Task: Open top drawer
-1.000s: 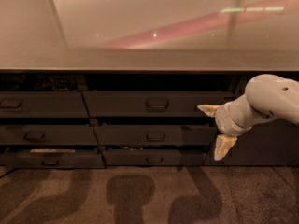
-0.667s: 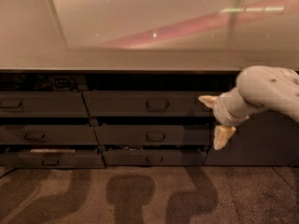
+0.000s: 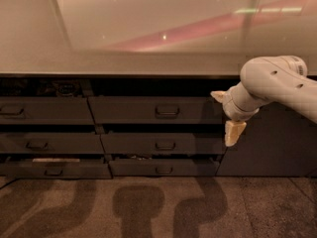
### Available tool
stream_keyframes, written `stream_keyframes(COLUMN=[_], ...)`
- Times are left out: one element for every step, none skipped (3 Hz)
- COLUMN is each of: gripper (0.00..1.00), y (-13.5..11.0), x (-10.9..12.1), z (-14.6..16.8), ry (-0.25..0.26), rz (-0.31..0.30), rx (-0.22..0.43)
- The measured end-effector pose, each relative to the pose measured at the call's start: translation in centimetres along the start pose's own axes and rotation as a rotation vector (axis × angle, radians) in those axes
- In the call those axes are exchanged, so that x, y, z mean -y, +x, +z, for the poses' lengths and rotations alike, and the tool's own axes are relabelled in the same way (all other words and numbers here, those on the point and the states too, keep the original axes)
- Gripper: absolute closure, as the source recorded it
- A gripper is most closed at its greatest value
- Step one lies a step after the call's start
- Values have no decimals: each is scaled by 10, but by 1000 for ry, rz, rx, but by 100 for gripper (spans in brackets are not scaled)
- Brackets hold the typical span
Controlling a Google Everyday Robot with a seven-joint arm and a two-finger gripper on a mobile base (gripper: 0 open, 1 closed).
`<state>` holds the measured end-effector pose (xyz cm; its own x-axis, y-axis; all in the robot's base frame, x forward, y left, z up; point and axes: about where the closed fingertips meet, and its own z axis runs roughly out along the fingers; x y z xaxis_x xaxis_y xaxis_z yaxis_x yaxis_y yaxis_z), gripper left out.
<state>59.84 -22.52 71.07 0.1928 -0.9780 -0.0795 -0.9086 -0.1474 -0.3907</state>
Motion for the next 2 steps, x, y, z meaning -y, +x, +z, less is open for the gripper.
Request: stream_keyframes(gripper=[0,0], y=[1,6], x=[-1,-18], z=[1,12], ry=[-13,-67], rz=[6,32], rx=[58,229])
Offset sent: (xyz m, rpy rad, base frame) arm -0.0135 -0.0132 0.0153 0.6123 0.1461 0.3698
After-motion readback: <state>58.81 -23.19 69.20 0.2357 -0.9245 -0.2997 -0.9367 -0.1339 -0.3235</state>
